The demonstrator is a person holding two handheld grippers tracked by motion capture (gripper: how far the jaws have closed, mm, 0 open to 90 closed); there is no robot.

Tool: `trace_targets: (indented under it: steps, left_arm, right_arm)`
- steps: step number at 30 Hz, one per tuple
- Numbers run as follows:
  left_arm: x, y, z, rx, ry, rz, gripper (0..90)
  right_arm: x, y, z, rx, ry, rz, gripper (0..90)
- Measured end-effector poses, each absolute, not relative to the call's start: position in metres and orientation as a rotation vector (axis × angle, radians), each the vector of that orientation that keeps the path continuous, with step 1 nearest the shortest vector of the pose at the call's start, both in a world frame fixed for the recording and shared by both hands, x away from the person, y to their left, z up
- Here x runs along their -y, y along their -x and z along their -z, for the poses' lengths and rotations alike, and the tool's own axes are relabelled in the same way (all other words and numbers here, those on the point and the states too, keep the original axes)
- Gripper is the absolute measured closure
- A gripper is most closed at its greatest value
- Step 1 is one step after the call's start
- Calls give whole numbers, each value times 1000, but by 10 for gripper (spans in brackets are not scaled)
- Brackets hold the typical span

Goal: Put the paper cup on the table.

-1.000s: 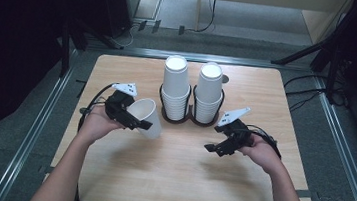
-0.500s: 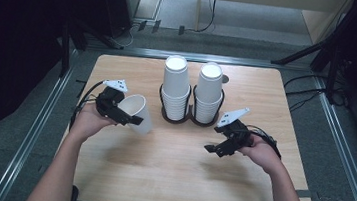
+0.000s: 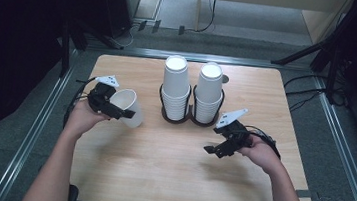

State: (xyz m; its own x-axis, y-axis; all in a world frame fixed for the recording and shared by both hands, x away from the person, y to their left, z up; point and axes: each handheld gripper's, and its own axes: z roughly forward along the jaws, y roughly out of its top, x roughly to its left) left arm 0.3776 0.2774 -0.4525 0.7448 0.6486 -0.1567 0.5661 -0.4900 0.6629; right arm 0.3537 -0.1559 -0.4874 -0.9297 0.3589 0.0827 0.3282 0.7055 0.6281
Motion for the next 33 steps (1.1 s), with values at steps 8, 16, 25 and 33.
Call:
trace_targets:
  steps: [8, 16, 25, 33]
  left_arm:
    - [-294, -381, 459, -994, -2202, -182, 136]
    - [-304, -385, 469, -1077, -2217, -220, 128]
    - [-307, -386, 476, -1132, -2237, -269, 118]
    - [-305, -385, 478, -1122, -2228, -276, 107]
  right_arm:
    - [156, -353, 488, -2862, -582, -1035, 184]
    - [156, -354, 489, -2862, -576, -1032, 184]
    - [156, -354, 488, -2862, -574, -1032, 184]
    - [155, -353, 489, -2866, -571, -1025, 184]
